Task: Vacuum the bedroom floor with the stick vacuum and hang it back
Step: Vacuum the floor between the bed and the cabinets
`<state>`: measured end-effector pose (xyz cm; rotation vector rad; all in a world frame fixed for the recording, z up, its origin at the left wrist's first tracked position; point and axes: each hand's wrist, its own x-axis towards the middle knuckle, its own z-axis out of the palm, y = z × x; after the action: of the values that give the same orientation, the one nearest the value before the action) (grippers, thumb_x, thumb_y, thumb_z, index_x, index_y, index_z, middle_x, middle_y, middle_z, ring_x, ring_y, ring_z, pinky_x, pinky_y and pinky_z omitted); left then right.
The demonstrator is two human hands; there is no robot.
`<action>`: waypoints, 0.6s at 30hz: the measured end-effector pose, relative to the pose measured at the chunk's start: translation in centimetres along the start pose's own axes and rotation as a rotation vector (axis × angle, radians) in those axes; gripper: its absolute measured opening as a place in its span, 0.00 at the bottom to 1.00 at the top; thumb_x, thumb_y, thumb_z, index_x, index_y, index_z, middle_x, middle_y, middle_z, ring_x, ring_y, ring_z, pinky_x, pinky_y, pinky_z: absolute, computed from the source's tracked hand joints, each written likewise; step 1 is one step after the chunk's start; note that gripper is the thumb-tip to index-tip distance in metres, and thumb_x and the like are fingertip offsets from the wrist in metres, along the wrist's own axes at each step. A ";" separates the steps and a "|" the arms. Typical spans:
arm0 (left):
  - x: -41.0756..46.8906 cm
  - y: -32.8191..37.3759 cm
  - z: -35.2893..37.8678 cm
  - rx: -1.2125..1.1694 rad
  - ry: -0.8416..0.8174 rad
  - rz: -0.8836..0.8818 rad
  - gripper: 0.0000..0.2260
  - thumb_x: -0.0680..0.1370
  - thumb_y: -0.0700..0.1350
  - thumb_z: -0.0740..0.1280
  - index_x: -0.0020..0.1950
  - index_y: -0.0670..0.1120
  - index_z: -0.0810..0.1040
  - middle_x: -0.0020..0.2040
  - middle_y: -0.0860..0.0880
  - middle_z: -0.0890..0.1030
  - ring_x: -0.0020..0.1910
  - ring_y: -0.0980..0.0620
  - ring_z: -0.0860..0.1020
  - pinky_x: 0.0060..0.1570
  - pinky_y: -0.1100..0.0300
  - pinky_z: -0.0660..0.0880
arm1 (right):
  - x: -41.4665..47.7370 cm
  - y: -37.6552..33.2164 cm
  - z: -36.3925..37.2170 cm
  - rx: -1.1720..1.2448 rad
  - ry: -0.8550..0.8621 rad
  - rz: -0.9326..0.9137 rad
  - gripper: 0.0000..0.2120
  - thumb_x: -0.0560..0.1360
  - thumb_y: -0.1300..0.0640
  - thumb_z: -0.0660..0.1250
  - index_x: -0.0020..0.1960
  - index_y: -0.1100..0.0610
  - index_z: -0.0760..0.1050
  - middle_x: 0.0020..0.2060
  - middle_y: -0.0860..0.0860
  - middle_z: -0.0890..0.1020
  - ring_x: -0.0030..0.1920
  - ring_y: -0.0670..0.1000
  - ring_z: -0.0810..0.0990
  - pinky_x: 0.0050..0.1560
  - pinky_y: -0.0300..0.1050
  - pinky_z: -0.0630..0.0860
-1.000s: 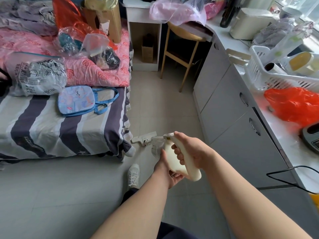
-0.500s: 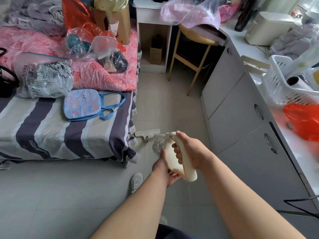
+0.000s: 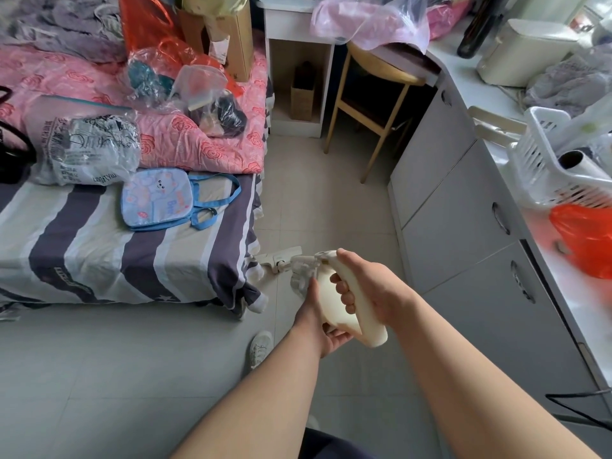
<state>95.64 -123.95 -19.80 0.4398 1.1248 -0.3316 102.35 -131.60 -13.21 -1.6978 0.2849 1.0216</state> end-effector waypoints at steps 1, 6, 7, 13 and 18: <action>-0.2 -0.6 0.0 -0.008 -0.005 -0.002 0.25 0.75 0.66 0.64 0.51 0.43 0.77 0.48 0.40 0.81 0.47 0.43 0.81 0.60 0.41 0.76 | -0.4 0.3 -0.3 -0.014 -0.005 -0.007 0.20 0.77 0.43 0.65 0.43 0.62 0.78 0.28 0.51 0.73 0.26 0.50 0.69 0.30 0.42 0.66; -1.1 -3.8 -0.4 -0.080 -0.097 0.002 0.27 0.76 0.68 0.62 0.58 0.45 0.78 0.53 0.39 0.81 0.49 0.42 0.81 0.57 0.39 0.77 | -3.0 1.9 -1.5 -0.147 -0.023 -0.055 0.22 0.77 0.43 0.65 0.43 0.63 0.79 0.28 0.51 0.74 0.26 0.51 0.70 0.30 0.42 0.67; -1.0 -4.3 -0.4 -0.096 -0.115 0.004 0.28 0.76 0.68 0.61 0.60 0.45 0.79 0.54 0.40 0.82 0.51 0.42 0.82 0.57 0.39 0.77 | -3.5 2.1 -1.6 -0.188 -0.019 -0.064 0.21 0.76 0.43 0.65 0.42 0.62 0.80 0.28 0.51 0.74 0.26 0.51 0.70 0.30 0.42 0.67; -1.5 -7.0 0.1 -0.091 -0.171 0.005 0.27 0.78 0.67 0.57 0.63 0.47 0.77 0.58 0.41 0.81 0.55 0.40 0.81 0.58 0.37 0.75 | -6.6 2.7 -2.8 -0.379 0.016 -0.115 0.19 0.74 0.44 0.66 0.42 0.61 0.80 0.29 0.51 0.75 0.27 0.50 0.71 0.29 0.40 0.69; -2.5 -8.3 0.6 -0.058 -0.173 0.005 0.24 0.80 0.63 0.56 0.58 0.45 0.78 0.55 0.39 0.82 0.54 0.39 0.81 0.60 0.37 0.74 | -7.4 3.5 -3.4 -0.539 0.078 -0.125 0.21 0.73 0.41 0.65 0.40 0.60 0.81 0.28 0.50 0.77 0.26 0.50 0.72 0.30 0.40 0.70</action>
<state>91.23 -131.43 -18.66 0.3562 0.9620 -0.3254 97.31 -138.07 -9.86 -2.2115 -0.0580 0.9948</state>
